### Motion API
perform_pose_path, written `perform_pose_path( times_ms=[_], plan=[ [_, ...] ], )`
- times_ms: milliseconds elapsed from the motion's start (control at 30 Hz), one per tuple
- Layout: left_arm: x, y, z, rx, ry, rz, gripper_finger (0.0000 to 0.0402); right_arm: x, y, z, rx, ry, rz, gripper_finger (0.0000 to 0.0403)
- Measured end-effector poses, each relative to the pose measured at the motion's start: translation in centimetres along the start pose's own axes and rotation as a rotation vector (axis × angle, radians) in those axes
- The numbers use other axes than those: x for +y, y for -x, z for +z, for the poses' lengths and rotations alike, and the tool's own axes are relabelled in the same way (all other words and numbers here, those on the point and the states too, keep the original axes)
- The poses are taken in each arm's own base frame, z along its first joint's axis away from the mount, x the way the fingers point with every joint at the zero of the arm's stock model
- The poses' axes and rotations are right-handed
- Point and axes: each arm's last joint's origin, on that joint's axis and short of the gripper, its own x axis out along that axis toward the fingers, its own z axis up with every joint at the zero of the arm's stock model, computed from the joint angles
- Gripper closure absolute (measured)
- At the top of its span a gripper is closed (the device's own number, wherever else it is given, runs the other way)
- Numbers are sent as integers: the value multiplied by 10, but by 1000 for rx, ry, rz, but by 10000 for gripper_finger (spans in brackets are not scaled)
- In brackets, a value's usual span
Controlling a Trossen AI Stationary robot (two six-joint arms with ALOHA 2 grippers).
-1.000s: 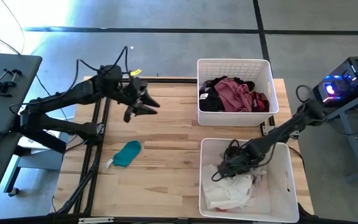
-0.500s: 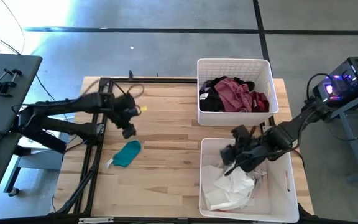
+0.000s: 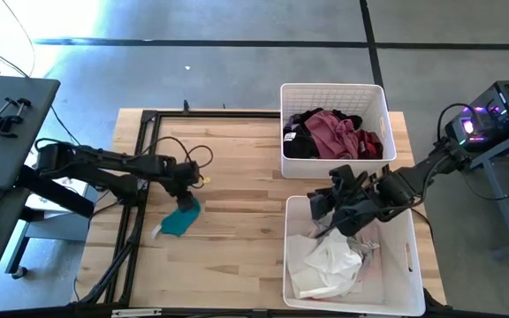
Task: Sort clothes
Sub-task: Put the blue sock into the bottom bin
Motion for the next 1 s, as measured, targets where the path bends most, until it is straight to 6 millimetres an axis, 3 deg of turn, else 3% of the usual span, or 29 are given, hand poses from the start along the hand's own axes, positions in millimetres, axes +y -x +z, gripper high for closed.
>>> perform_pose_path(
  times_ms=[133, 267, 400, 567, 767, 900, 1000],
  plan=[
    [-10, -6, 4, -19, -120, 50, 308, 0, -1, 1, 2, -5, -2, 266],
    [-19, -4, 15, -85, -221, 56, 384, 0, -1, 1, 12, -5, -2, 266],
    [-32, 15, 31, -182, -274, 10, 393, -1, 0, 0, 80, -5, -2, 266],
    [-56, 64, 67, -399, -443, -31, 399, -3, 1, 0, 88, 7, -18, 266],
    [-85, 140, 103, -716, -609, -79, 401, -5, -1, 3, 78, 76, -30, 266],
    [-99, 185, 115, -914, -651, -167, 401, 11, -3, 7, 40, 204, 107, 266],
    [-106, 209, 120, -1028, -647, -235, 401, 29, -7, 14, -83, 368, 210, 266]
  ],
)
